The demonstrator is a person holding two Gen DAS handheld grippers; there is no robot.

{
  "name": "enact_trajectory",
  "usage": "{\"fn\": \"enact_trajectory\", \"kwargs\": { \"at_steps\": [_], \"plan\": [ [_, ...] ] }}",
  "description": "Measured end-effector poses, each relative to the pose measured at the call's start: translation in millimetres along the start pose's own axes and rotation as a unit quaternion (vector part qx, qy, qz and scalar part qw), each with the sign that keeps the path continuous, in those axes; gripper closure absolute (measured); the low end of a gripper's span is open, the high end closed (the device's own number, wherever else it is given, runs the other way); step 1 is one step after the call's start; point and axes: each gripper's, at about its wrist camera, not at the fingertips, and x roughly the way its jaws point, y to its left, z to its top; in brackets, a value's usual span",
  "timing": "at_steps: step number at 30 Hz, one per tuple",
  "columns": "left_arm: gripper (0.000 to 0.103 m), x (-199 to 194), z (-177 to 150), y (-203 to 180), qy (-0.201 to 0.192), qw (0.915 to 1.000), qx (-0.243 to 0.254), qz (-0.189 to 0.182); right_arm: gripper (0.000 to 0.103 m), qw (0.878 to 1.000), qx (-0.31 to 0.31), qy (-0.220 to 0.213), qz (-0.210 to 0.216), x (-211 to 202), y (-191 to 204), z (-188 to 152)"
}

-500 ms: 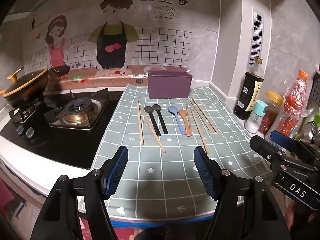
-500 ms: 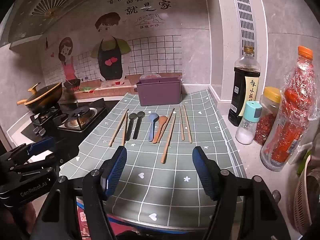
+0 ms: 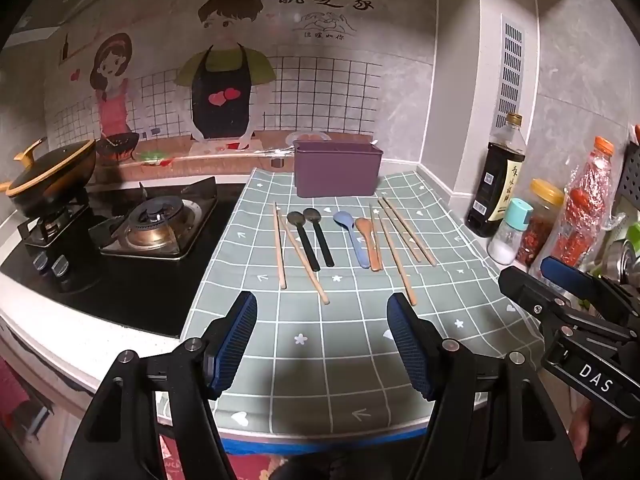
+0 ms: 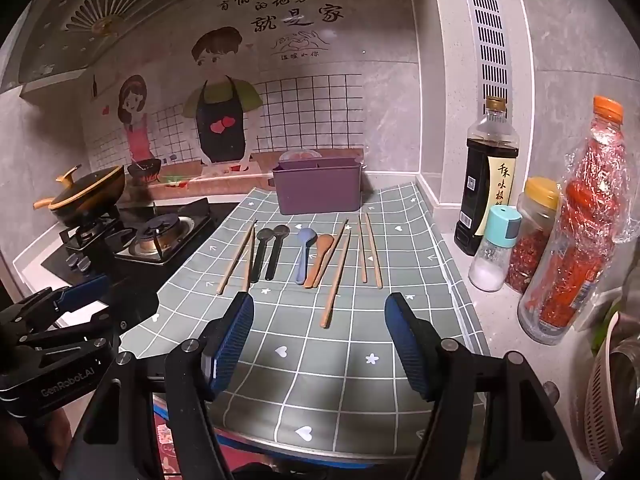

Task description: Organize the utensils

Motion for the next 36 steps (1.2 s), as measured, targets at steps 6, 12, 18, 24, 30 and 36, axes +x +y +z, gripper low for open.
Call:
{"fn": "enact_trajectory", "kwargs": {
  "at_steps": [6, 12, 18, 24, 30, 36],
  "plan": [
    [0.035, 0.3, 0.3, 1.7, 0.003, 1.0, -0.001, 0.001, 0.037, 1.0, 0.0, 0.0, -0.003, -1.1, -0.1, 1.0],
    [0.035, 0.2, -0.7, 2.1, 0.004, 1.0, -0.001, -0.001, 0.037, 1.0, 0.0, 0.0, -0.003, -2.2, 0.7, 2.5],
    [0.035, 0.5, -1.0, 2.4, 0.003, 1.0, -0.001, 0.0, 0.037, 1.0, 0.001, -0.001, -0.004, -2.5, 0.8, 2.4],
    [0.035, 0.6, -1.2, 2.3, 0.003, 1.0, -0.001, 0.0, 0.037, 1.0, 0.001, -0.001, -0.003, -2.5, 0.2, 1.7],
    [0.035, 1.2, -1.4, 3.8, 0.003, 1.0, 0.0, -0.002, 0.037, 1.0, 0.003, -0.002, -0.003, -3.3, -1.8, 1.4],
    [0.035, 1.5, -1.6, 3.3, 0.004, 1.0, 0.002, -0.003, 0.037, 1.0, 0.003, -0.002, -0.004, -3.6, -1.5, 1.9]
  ]
}}
